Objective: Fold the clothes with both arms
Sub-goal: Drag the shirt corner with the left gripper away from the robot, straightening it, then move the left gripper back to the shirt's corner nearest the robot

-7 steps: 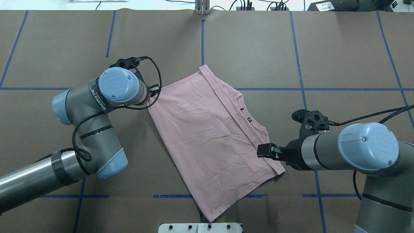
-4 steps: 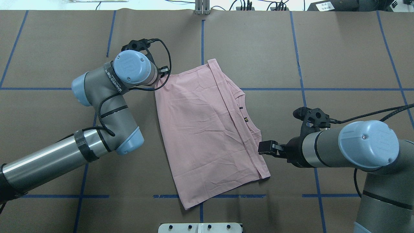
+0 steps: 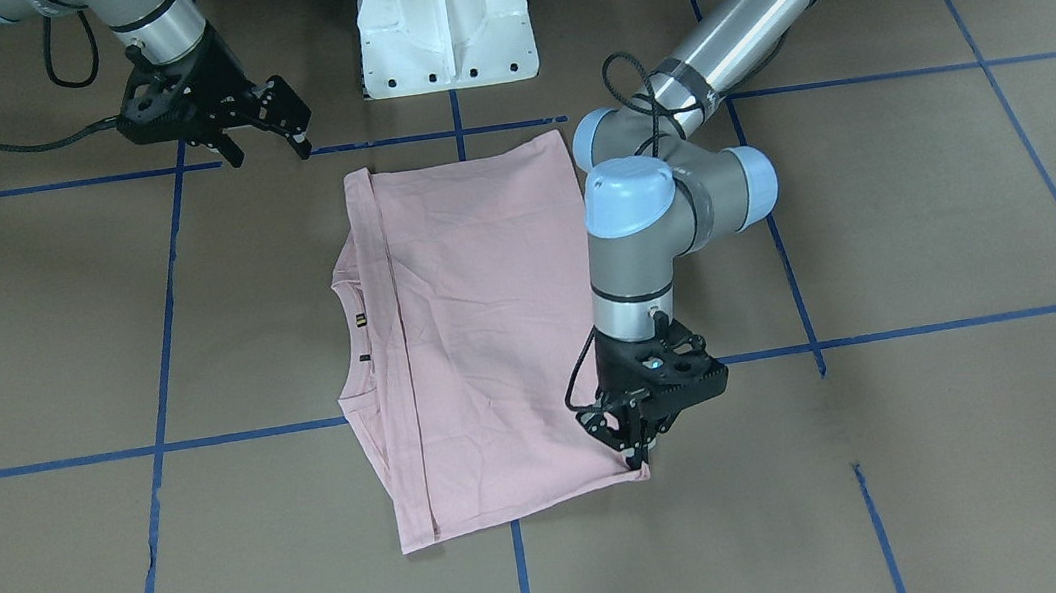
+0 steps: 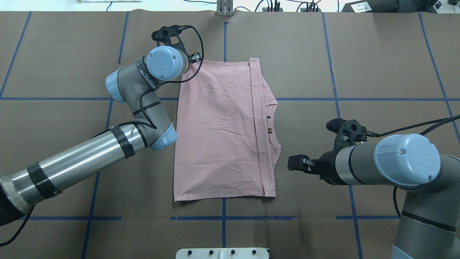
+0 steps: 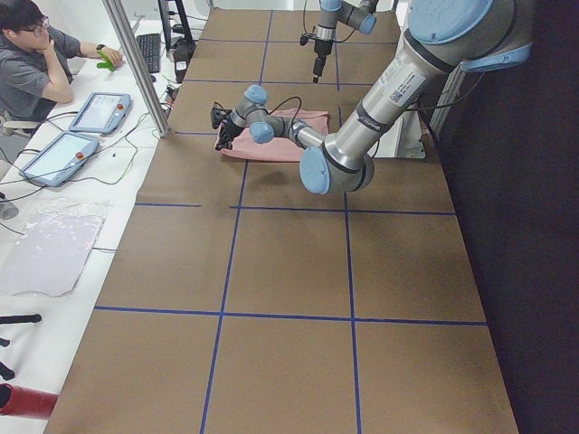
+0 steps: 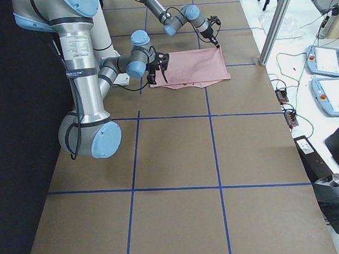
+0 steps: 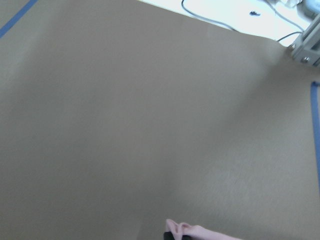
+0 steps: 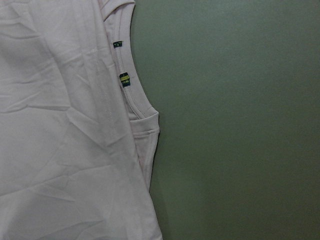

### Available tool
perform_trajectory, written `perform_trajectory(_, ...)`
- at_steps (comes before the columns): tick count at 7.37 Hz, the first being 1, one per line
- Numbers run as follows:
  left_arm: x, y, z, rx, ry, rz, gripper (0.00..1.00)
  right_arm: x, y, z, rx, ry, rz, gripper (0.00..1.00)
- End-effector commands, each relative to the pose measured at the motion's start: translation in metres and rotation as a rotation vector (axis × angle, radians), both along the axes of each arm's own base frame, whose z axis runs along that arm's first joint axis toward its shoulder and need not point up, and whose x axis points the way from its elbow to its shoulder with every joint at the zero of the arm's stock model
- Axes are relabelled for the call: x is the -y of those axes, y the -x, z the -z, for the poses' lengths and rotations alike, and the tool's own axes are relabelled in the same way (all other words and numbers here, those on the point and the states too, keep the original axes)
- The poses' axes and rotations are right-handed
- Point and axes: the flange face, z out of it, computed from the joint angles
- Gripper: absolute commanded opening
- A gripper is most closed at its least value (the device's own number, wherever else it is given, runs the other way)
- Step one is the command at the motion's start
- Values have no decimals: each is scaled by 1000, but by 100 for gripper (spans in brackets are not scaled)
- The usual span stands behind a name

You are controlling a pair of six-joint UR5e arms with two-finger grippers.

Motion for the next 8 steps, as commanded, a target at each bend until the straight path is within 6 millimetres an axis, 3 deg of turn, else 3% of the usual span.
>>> perform_trajectory(1, 13, -7, -12, 28, -29, 32, 0, 1, 0, -1, -3, 1, -4, 100)
perform_trajectory(2, 16, -3, -13, 30, -31, 37, 99, 3, 0, -2, -8, -6, -18, 100)
perform_trajectory(4, 12, 5, 10, -20, -54, 25, 100, 5, 1, -3, -16, -21, -38, 100)
perform_trajectory(5, -1, 12, 5, -56, -17, -49, 100, 6, 3, -5, -24, -25, -41, 100)
perform_trajectory(6, -26, 32, -11, -99, 22, -102, 100, 7, 5, -9, -33, -24, -45, 100)
perform_trajectory(8, -90, 82, -13, -137, 152, -148, 100, 8, 5, -9, -35, -31, -55, 100)
